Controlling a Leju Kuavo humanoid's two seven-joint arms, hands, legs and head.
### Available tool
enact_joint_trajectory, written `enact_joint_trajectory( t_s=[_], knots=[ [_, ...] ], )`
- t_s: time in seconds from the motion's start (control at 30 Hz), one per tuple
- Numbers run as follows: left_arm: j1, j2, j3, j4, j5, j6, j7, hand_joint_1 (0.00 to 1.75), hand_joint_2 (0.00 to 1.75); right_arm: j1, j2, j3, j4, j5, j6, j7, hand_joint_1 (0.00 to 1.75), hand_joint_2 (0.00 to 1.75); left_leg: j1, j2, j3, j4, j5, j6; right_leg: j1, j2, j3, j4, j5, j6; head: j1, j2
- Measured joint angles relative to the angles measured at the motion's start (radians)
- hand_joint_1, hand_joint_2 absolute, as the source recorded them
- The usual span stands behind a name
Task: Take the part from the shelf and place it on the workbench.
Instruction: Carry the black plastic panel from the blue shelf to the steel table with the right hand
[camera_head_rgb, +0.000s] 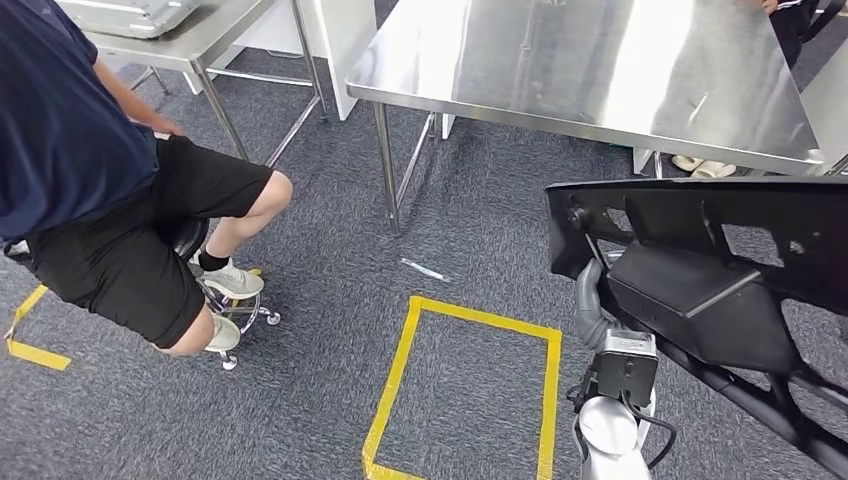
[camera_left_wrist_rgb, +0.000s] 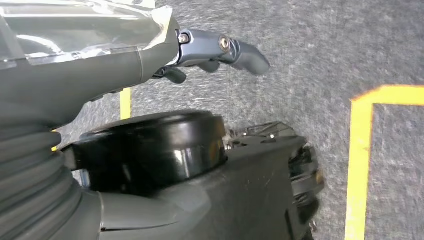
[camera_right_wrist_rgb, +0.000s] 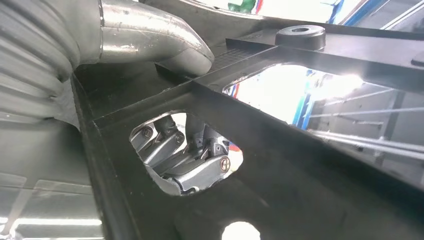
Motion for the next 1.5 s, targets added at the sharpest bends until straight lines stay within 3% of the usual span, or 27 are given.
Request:
enact_joint_trajectory(
  t_s=[0.07,0.1,0.13,0.17,0.23,0.3,0.33,0.63,0.9,0.97,1.07,1.13,1.17,1.23,1.27,1.33,1.43,1.5],
  knots=[
    [0.000,0.001,-0.006,0.000,-0.009,-0.006,-0.011,0.00,1.75,0.002,-0.001,-0.002,0.000,-0.002,-0.002,-0.001,1.75,1.75,0.001,0.033,-0.066,0.134,-0.059,-0.007,0.004,-0.016,0.001,0.000,-0.003,-0.009,-0.005,0.000],
    [-0.001,0.001,-0.010,0.000,-0.015,-0.009,-0.018,0.00,1.75,0.002,-0.001,-0.002,0.000,-0.005,-0.003,-0.001,1.75,1.75,0.001,0.036,-0.090,0.186,-0.075,-0.009,0.005,-0.025,0.002,0.000,-0.004,-0.010,-0.005,0.000],
    [-0.001,0.001,-0.014,0.000,-0.019,-0.013,-0.023,0.00,1.75,0.001,-0.002,-0.003,0.000,-0.008,-0.004,-0.001,1.75,1.75,0.001,0.038,-0.096,0.204,-0.072,-0.010,0.006,-0.031,0.003,0.000,-0.004,-0.011,-0.005,0.000],
    [-0.002,0.002,-0.018,0.000,-0.022,-0.015,-0.024,0.00,1.75,0.000,-0.002,-0.003,0.000,-0.012,-0.003,0.000,1.75,1.75,0.002,0.041,-0.081,0.181,-0.051,-0.009,0.006,-0.036,0.005,0.000,-0.005,-0.011,-0.005,0.000],
    [-0.002,0.003,-0.025,0.000,-0.029,-0.022,-0.016,0.00,1.75,-0.006,-0.004,-0.004,0.000,-0.018,-0.003,0.001,1.75,1.75,0.003,0.053,-0.012,0.053,0.010,-0.006,0.007,-0.040,0.008,0.000,-0.006,-0.010,-0.005,0.000],
    [-0.002,0.004,-0.031,-0.001,-0.035,-0.027,-0.007,0.00,1.75,-0.011,-0.005,-0.006,0.000,-0.025,-0.003,0.002,1.75,1.75,0.003,0.061,0.042,-0.054,0.038,-0.003,0.015,-0.042,0.003,0.003,-0.007,-0.007,-0.004,0.000],
    [-0.002,0.004,-0.034,-0.001,-0.036,-0.028,-0.004,0.00,1.75,-0.012,-0.007,-0.006,0.000,-0.028,-0.003,0.002,1.75,1.75,0.001,0.062,0.050,-0.074,0.037,-0.001,0.020,-0.043,0.000,0.004,-0.006,-0.006,-0.003,0.000],
    [-0.003,0.005,-0.048,-0.003,-0.037,-0.029,0.004,0.00,1.75,-0.014,-0.013,-0.006,0.000,-0.037,0.001,0.002,1.75,1.75,-0.013,0.058,0.048,-0.077,0.040,0.018,0.020,-0.046,-0.001,-0.008,0.005,0.011,0.000,0.000],
    [-0.001,0.013,-0.050,-0.020,-0.039,-0.036,0.011,0.00,1.75,-0.016,-0.015,-0.006,0.002,-0.046,0.004,-0.004,1.75,1.75,-0.016,0.060,0.050,-0.085,0.047,0.043,0.012,-0.044,-0.005,-0.008,0.007,0.031,-0.001,0.000],
    [0.000,0.013,-0.050,-0.025,-0.039,-0.038,0.012,0.00,1.75,-0.021,-0.019,-0.006,0.003,-0.047,0.004,-0.007,1.75,1.75,-0.008,0.065,0.055,-0.095,0.054,0.052,0.012,-0.040,-0.036,0.052,-0.023,0.031,0.002,0.000],
    [0.001,0.014,-0.050,-0.028,-0.039,-0.039,0.016,0.00,1.75,-0.026,-0.026,-0.006,0.011,-0.049,0.004,-0.008,1.75,1.75,-0.006,0.073,0.053,-0.096,0.054,0.054,0.011,-0.035,-0.133,0.246,-0.095,0.029,0.005,0.000],
    [0.001,0.015,-0.050,-0.031,-0.039,-0.038,0.019,0.00,1.75,-0.029,-0.030,-0.006,0.018,-0.051,0.004,-0.008,1.75,1.75,-0.004,0.079,0.054,-0.096,0.053,0.052,0.009,-0.035,-0.153,0.280,-0.094,0.040,0.005,0.000],
    [0.002,0.015,-0.050,-0.032,-0.039,-0.037,0.020,0.00,1.75,-0.030,-0.032,-0.006,0.021,-0.051,0.003,-0.008,1.75,1.75,-0.003,0.082,0.055,-0.095,0.051,0.050,0.007,-0.036,-0.139,0.249,-0.076,0.048,0.005,0.000],
    [0.003,0.016,-0.050,-0.033,-0.039,-0.032,0.022,0.00,1.75,-0.035,-0.033,-0.006,0.024,-0.055,0.003,-0.010,1.75,1.75,0.001,0.088,0.059,-0.092,0.047,0.042,0.003,-0.050,-0.079,0.126,-0.026,0.063,0.005,0.000],
    [0.003,0.017,-0.050,-0.033,-0.039,-0.030,0.023,0.00,1.75,-0.038,-0.033,-0.005,0.026,-0.059,0.003,-0.012,1.75,1.75,-0.001,0.092,0.061,-0.090,0.042,0.036,0.004,-0.060,-0.051,0.069,-0.007,0.065,0.006,0.000],
    [0.005,0.020,-0.050,-0.035,-0.039,-0.027,0.023,0.00,1.75,-0.044,-0.033,-0.005,0.031,-0.065,0.003,-0.019,1.75,1.75,-0.006,0.099,0.062,-0.086,0.036,0.024,0.007,-0.068,-0.019,0.004,0.010,0.053,0.006,0.000],
    [0.006,0.022,-0.050,-0.036,-0.039,-0.023,0.023,0.00,1.75,-0.047,-0.034,-0.008,0.039,-0.068,0.002,-0.023,1.75,1.75,-0.008,0.107,0.062,-0.083,0.030,0.013,0.004,-0.046,-0.020,0.004,0.012,0.027,0.005,0.000],
    [0.005,0.022,-0.050,-0.037,-0.037,-0.021,0.023,0.00,1.75,-0.051,-0.033,-0.009,0.041,-0.067,0.002,-0.024,1.75,1.75,-0.004,0.091,0.040,-0.034,-0.004,0.003,-0.003,-0.033,-0.018,0.003,0.013,0.011,0.003,0.000]
  ],
)
